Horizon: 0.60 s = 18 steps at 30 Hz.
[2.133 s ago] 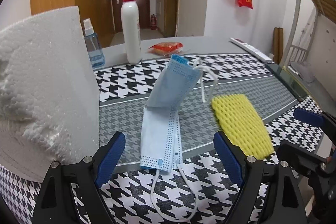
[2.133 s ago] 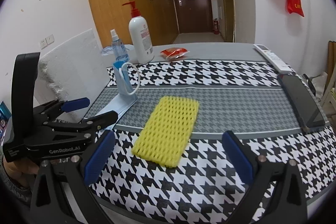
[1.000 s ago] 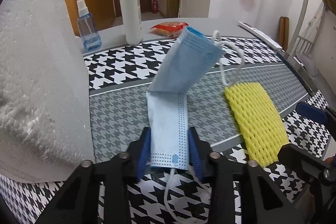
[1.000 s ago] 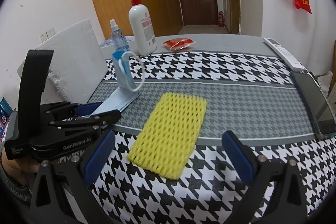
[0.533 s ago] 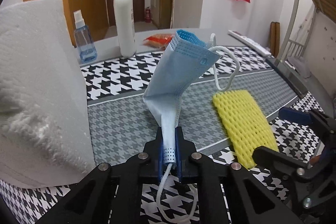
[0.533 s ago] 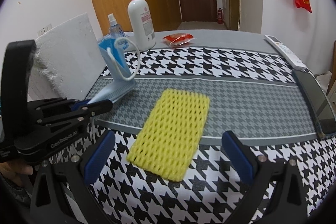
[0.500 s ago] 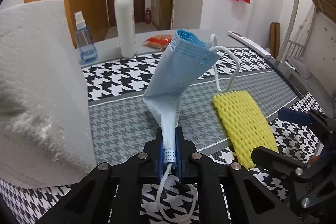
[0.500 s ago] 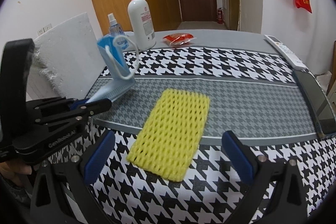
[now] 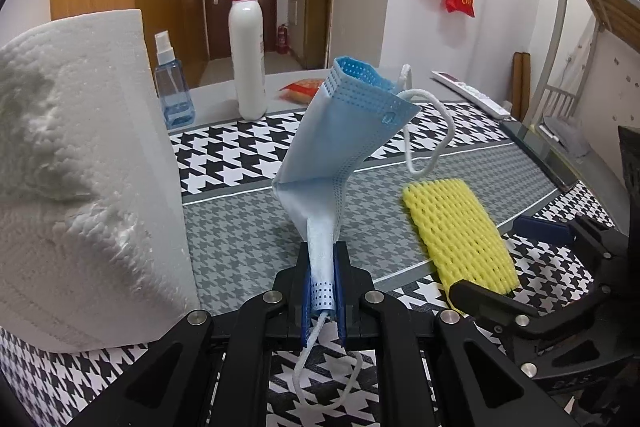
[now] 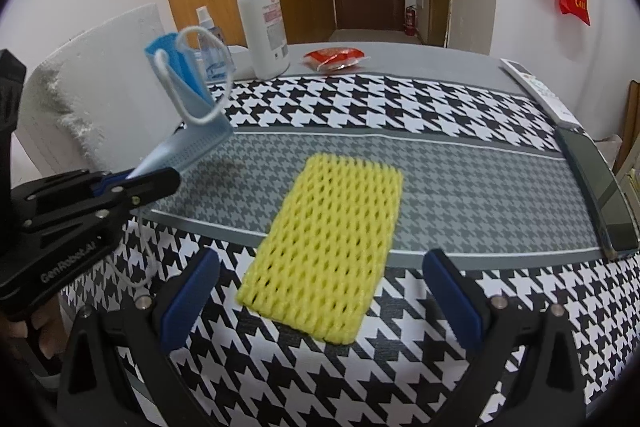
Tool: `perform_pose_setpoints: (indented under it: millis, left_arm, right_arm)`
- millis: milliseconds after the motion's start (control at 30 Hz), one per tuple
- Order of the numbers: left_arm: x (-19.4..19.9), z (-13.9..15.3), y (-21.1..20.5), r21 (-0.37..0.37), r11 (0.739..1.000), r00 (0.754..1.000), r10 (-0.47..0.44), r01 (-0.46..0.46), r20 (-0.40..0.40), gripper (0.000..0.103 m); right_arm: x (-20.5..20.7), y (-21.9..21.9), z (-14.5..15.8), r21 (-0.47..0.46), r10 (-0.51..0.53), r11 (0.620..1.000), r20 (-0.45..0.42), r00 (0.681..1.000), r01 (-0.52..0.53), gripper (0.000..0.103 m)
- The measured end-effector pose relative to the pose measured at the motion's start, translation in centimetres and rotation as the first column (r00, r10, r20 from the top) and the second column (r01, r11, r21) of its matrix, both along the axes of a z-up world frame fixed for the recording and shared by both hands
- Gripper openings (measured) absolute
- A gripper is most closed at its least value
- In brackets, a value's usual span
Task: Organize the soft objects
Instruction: 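Lift the blue mask with the left gripper while the right gripper closes on the yellow net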
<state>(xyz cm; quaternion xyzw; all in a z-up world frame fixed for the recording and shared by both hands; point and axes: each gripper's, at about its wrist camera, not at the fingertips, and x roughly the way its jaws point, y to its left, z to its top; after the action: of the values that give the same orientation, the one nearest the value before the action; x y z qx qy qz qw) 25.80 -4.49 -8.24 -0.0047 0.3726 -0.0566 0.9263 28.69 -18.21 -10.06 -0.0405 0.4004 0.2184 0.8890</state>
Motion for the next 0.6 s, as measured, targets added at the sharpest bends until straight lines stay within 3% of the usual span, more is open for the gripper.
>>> perform_pose_setpoints:
  millis: [133, 233, 300, 533, 600]
  left_arm:
    - [-0.4, 0.1, -0.1, -0.004, 1.0, 1.0, -0.009, 0.009, 0.005, 0.011]
    - [-0.6, 0.3, 0.0, -0.003, 1.0, 1.0, -0.015, 0.015, 0.011, 0.011]
    - [-0.7, 0.2, 0.1, -0.008, 1.0, 1.0, -0.015, 0.015, 0.008, 0.011]
    - [-1.0, 0.4, 0.3, -0.017, 1.0, 0.999, -0.026, 0.026, 0.018, 0.011]
    - [-1.1, 0.5, 0.3, -0.018, 0.999, 0.999, -0.026, 0.027, 0.021, 0.011]
  right_arm:
    - [0.3, 0.5, -0.4, -0.02, -0.004, 1.0, -0.006, 1.0, 0.004, 0.102]
    - [0.6, 0.6, -0.8, -0.035, -0.011, 0.999, -0.02, 1.0, 0.011, 0.095]
    - [0.7, 0.5, -0.9, -0.038, -0.015, 0.999, -0.022, 1.0, 0.014, 0.085]
    - [0.5, 1.1, -0.9, -0.079, -0.011, 0.997, -0.014, 1.0, 0.01, 0.079]
    - [0.4, 1.4, -0.9, -0.085, -0.004, 0.996, -0.01, 1.0, 0.003, 0.073]
